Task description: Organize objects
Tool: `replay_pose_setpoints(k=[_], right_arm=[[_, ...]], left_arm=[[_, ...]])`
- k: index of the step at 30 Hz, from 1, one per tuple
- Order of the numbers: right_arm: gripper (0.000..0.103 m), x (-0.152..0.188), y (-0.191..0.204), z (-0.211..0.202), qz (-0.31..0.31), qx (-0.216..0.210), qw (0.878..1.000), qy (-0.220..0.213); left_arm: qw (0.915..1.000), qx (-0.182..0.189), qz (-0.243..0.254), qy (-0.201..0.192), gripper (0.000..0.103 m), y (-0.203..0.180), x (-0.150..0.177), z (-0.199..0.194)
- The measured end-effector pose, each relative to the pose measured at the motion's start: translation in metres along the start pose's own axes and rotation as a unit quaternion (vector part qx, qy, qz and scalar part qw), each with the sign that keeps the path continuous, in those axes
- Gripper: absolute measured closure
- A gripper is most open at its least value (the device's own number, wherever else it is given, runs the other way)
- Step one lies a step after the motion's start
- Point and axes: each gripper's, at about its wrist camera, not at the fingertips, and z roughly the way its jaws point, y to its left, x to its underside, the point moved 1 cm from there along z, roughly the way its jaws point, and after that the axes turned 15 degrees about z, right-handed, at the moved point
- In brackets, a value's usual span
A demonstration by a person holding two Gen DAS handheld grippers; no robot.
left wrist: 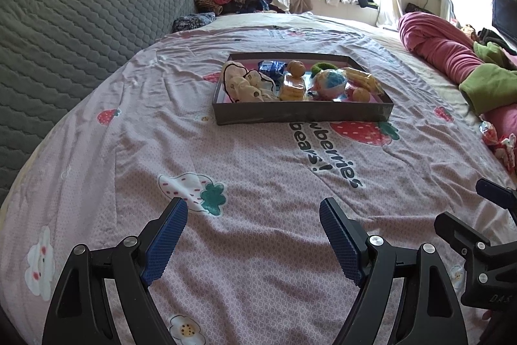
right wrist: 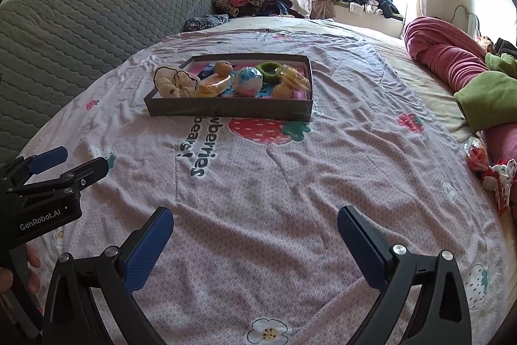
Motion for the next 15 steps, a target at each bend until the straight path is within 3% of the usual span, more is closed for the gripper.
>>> replay_pose_setpoints(k=[15], right_arm=[[0.001,0.0071,-0.0031,0.0080,-0.001,0.007,1.000,0.002]], left_arm=[[1.0000,0.005,-0.002,0.007,0.018,-0.0007,0.0073,0.0096]])
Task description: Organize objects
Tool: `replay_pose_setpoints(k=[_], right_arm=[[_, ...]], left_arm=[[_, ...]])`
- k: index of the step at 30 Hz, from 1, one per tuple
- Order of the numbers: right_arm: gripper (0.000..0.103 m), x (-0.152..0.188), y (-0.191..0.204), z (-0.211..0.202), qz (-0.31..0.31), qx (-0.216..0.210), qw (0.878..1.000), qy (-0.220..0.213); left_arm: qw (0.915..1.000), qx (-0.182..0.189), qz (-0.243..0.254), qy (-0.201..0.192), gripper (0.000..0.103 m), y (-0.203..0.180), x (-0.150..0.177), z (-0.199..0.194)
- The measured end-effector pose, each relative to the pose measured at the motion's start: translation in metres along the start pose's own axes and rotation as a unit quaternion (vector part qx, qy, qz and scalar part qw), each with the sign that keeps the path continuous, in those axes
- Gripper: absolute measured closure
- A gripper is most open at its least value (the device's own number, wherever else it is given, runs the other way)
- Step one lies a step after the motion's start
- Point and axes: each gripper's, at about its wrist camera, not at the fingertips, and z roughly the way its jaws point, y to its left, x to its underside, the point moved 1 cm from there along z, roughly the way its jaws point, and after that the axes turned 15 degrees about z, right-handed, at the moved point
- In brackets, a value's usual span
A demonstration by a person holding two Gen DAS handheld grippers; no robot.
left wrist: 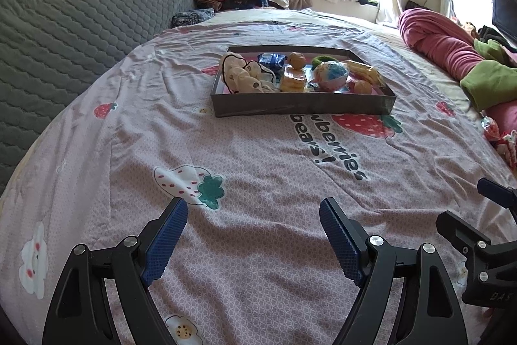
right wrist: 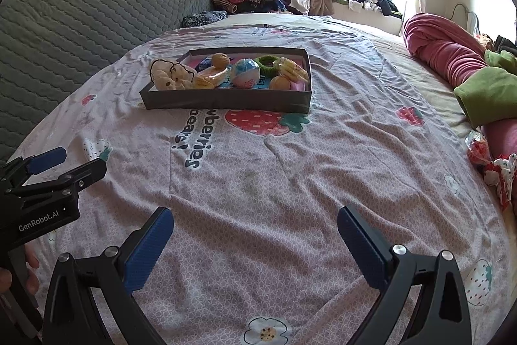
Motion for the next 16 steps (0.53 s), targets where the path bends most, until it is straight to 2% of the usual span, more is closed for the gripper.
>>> replay_pose_setpoints(k=[16], right_arm=[[0.001,0.005,-0.001,0.011,-0.006,0.006,1.000,0.013]], left_arm=[[0.9999,-0.004,0.003,-0.013,0.018,0.000,0.005,0.008]])
